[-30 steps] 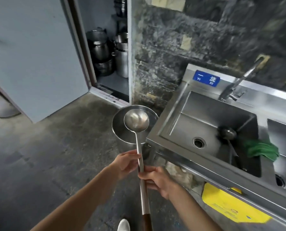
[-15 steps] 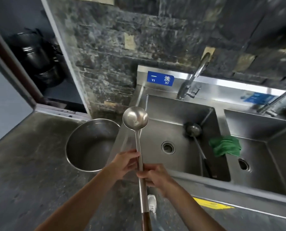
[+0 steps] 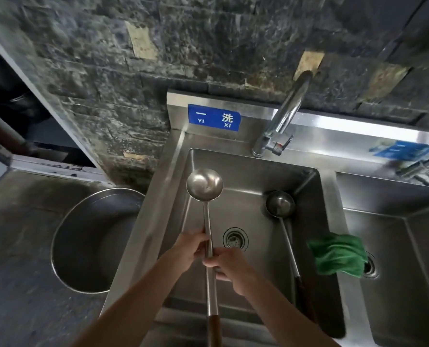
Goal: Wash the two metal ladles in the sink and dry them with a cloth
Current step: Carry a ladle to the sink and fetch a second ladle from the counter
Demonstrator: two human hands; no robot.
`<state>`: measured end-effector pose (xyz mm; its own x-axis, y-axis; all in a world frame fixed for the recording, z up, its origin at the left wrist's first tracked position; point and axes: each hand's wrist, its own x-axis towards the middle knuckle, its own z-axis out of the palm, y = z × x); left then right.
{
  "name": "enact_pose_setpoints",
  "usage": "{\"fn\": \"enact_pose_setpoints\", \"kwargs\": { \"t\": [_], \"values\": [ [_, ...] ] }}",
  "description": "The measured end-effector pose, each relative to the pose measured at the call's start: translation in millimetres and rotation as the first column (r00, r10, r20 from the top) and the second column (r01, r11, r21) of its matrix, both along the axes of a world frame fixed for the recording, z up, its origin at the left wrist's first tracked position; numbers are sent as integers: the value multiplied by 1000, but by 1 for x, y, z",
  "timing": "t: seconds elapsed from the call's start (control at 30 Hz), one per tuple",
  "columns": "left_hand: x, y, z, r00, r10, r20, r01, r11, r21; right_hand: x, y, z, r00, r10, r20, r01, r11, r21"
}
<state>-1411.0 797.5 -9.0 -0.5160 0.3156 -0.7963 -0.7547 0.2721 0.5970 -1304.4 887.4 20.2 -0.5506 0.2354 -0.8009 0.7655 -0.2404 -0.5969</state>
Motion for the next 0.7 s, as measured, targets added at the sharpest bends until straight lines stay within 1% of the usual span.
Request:
{"fn": "enact_pose_setpoints", "kwargs": {
  "t": [0.3,0.43,0.5,0.7],
  "values": [
    [-52,33,-64,981,-188,-37,181,971,-155,-60,24,-76,988,-48,148,53,998,-28],
    [-74,38,-93,965,-263,-5,257,946,-197,-83,27,-109,978,-47,202,52,998,-19],
    [-83,39,-107,963,-267,26,266,939,-220,-93,28,-122,977,-42,208,49,998,-33],
    [-105,46,-134,979,-199,49,204,931,-304,-113,24,-159,975,-93,200,105,993,-52]
  ]
}}
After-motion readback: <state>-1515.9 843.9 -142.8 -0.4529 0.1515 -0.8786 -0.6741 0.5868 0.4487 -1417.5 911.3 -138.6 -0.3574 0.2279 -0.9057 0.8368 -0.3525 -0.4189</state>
